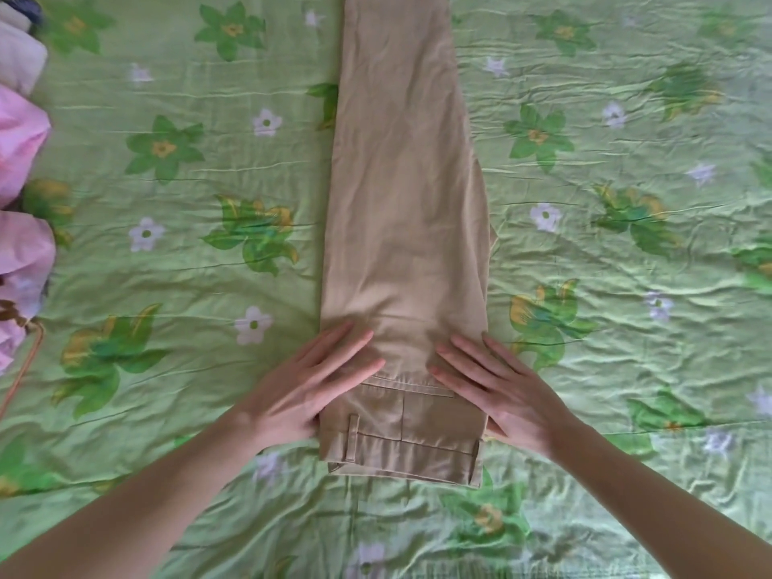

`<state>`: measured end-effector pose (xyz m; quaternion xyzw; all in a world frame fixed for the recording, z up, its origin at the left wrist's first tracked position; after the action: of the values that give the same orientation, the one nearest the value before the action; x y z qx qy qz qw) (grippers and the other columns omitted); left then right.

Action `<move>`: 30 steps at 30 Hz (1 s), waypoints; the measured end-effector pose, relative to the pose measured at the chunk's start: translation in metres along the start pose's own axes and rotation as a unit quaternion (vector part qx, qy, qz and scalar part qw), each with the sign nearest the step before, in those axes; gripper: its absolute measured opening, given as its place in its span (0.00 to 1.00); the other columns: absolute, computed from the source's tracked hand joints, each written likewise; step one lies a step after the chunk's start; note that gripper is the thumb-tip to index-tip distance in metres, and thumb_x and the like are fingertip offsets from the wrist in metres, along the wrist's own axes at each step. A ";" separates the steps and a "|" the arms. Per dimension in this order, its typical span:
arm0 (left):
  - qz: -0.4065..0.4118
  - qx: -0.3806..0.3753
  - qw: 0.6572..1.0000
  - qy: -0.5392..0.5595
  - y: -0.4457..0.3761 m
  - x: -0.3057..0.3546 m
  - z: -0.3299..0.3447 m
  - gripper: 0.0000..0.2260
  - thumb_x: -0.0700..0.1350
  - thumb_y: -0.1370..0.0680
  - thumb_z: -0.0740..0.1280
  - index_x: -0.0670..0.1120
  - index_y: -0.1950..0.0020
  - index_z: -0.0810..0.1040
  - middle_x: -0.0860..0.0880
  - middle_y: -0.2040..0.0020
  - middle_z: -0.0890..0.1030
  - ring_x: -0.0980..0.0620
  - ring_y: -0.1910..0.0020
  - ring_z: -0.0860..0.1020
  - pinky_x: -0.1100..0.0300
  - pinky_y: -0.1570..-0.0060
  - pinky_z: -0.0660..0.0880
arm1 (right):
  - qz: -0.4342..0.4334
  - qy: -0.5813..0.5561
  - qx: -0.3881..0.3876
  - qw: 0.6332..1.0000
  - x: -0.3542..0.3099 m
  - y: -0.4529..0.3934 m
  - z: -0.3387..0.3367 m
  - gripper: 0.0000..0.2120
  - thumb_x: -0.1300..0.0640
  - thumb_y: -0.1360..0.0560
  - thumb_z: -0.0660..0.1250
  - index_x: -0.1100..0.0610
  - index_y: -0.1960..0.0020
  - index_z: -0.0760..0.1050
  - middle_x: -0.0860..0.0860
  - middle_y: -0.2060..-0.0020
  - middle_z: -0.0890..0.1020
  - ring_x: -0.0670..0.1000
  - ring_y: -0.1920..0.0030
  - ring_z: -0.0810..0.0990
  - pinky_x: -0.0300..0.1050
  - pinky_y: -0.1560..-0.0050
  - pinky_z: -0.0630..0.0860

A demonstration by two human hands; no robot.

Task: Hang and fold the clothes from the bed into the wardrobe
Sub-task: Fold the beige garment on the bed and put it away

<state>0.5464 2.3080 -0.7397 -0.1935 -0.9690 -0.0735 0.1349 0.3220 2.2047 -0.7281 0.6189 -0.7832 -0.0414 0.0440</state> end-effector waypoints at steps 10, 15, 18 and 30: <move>0.006 -0.016 0.990 0.141 0.027 0.037 -0.011 0.37 0.50 0.18 0.71 0.57 0.14 0.54 0.55 0.14 0.56 0.51 0.15 0.54 0.52 0.18 0.55 | -0.003 -0.177 0.025 0.984 -0.013 0.030 -0.030 0.38 0.51 0.30 0.79 0.55 0.23 0.72 0.48 0.25 0.74 0.47 0.23 0.70 0.52 0.25 0.69; -0.125 0.080 0.945 0.292 0.031 0.030 -0.034 0.16 0.62 0.16 0.63 0.58 0.33 0.81 0.58 0.45 0.87 0.59 0.50 0.86 0.59 0.50 0.83 | 0.134 -0.331 0.163 0.920 0.000 0.035 -0.066 0.04 0.53 0.20 0.64 0.48 0.47 0.78 0.39 0.67 0.80 0.35 0.68 0.78 0.27 0.66 0.74; -0.236 0.148 0.895 0.348 0.023 0.019 -0.049 0.23 0.66 0.16 0.57 0.53 0.54 0.84 0.58 0.69 0.81 0.58 0.70 0.80 0.64 0.68 0.75 | 0.266 -0.435 0.203 0.836 0.014 0.034 -0.060 0.10 0.41 0.17 0.61 0.46 0.51 0.70 0.37 0.73 0.72 0.37 0.76 0.71 0.32 0.74 0.67; -0.373 0.269 0.772 0.439 -0.027 -0.024 -0.035 0.11 0.51 0.14 0.61 0.48 0.53 0.73 0.54 0.72 0.65 0.56 0.75 0.62 0.55 0.75 0.59 | 0.494 -0.407 0.149 0.754 0.062 -0.016 -0.011 0.16 0.48 0.16 0.62 0.49 0.60 0.63 0.47 0.74 0.71 0.45 0.73 0.74 0.39 0.73 0.66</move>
<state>0.5651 2.2685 -0.7160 0.2806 -0.7808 0.0684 0.5540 0.3248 2.1408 -0.7177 0.0691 -0.9200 -0.1450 -0.3574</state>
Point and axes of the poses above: each hand's wrist, its own y-axis away from the middle knuckle, its own z-axis out of the palm, x = y × z, the point moved 8 cm from there along -y, towards the middle knuckle
